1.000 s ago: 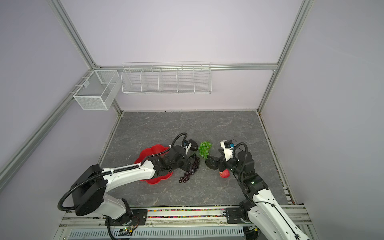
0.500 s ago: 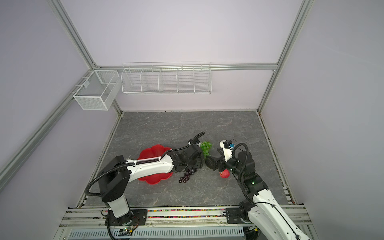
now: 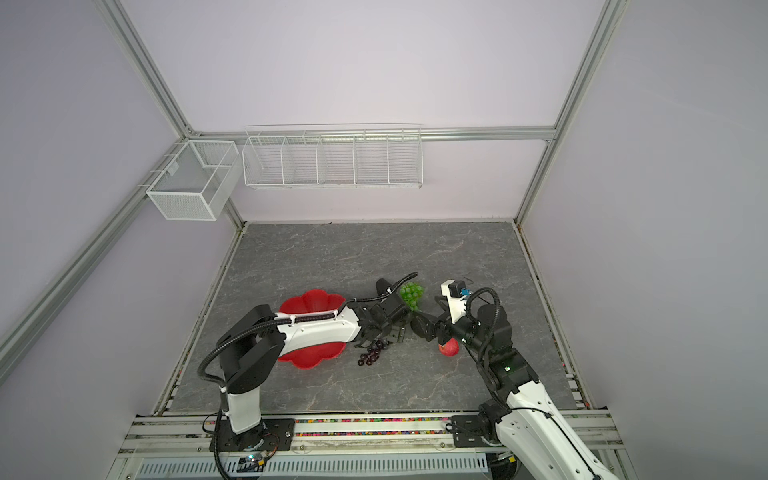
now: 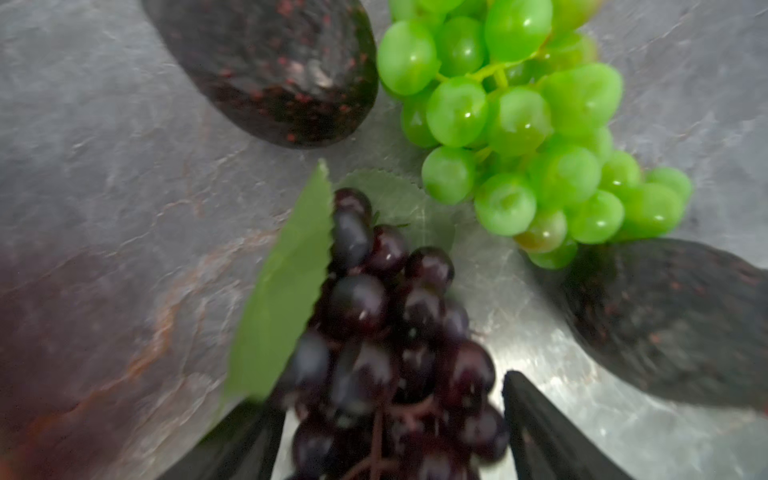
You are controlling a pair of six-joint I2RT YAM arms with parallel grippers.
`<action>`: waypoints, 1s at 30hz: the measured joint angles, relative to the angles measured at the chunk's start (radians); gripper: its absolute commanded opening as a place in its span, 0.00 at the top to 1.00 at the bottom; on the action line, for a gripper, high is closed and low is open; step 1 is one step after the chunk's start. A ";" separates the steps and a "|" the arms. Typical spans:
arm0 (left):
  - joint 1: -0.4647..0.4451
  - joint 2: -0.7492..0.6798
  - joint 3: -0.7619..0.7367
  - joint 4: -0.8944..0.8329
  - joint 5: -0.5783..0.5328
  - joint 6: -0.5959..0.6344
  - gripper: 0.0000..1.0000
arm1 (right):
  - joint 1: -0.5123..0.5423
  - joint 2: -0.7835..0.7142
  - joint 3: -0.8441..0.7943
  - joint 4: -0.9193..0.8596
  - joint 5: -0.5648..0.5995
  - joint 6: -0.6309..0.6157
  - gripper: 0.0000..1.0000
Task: Place and organize the fake fruits in the fruit bowl
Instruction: 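Lower the left gripper and close it on the purple grapes' stem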
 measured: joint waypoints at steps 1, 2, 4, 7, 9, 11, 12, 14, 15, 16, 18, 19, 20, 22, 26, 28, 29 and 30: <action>0.000 0.017 0.013 -0.008 0.000 0.001 0.19 | 0.000 0.000 0.000 0.000 0.000 0.000 0.12; 0.000 0.029 0.021 -0.014 0.000 0.002 0.21 | 0.001 0.000 0.000 0.000 0.000 0.000 0.12; 0.000 0.040 0.022 -0.022 0.001 0.005 0.24 | 0.001 -0.001 0.000 0.000 0.000 0.000 0.12; 0.000 0.043 0.022 -0.028 0.003 0.005 0.30 | 0.001 -0.006 0.000 0.000 0.000 0.000 0.12; 0.000 0.043 0.022 -0.030 0.005 0.006 0.37 | 0.001 -0.008 0.000 0.000 0.000 0.000 0.12; 0.000 0.043 0.022 -0.030 0.006 0.008 0.43 | 0.001 -0.008 0.000 0.000 0.000 0.000 0.12; 0.000 0.043 0.021 -0.030 0.006 0.008 0.45 | 0.001 -0.008 0.000 0.000 0.000 0.000 0.12; 0.000 0.038 0.017 -0.026 0.008 0.009 0.49 | 0.001 -0.008 0.000 0.000 0.000 0.000 0.12; 0.000 0.034 0.013 -0.024 0.008 0.009 0.52 | 0.001 -0.008 0.000 0.000 0.000 0.000 0.12; 0.000 0.024 0.005 -0.022 0.008 0.011 0.56 | 0.001 -0.008 0.000 0.000 0.000 0.000 0.12; 0.000 0.002 -0.013 -0.012 0.008 0.016 0.59 | 0.001 -0.008 0.000 0.000 0.002 0.000 0.12; 0.000 -0.014 -0.026 -0.004 0.009 0.019 0.60 | 0.001 -0.008 0.000 0.000 0.003 0.000 0.12; 0.000 -0.034 -0.042 0.007 0.010 0.021 0.60 | 0.001 -0.008 0.000 0.000 0.004 0.000 0.12; 0.000 -0.073 -0.071 0.027 0.013 0.028 0.60 | 0.001 -0.008 0.000 0.000 0.004 0.000 0.12; 0.000 -0.163 -0.121 0.072 0.019 0.040 0.64 | 0.001 -0.007 0.000 0.000 0.004 0.000 0.12; 0.000 -0.200 -0.137 0.095 0.019 0.043 0.65 | 0.001 -0.004 0.000 0.000 0.003 0.000 0.12; 0.000 -0.218 -0.145 0.108 0.019 0.045 0.65 | 0.001 -0.002 0.000 0.000 0.003 0.000 0.12; 0.000 -0.233 -0.152 0.119 0.018 0.046 0.65 | 0.001 -0.001 0.000 0.000 0.004 0.000 0.12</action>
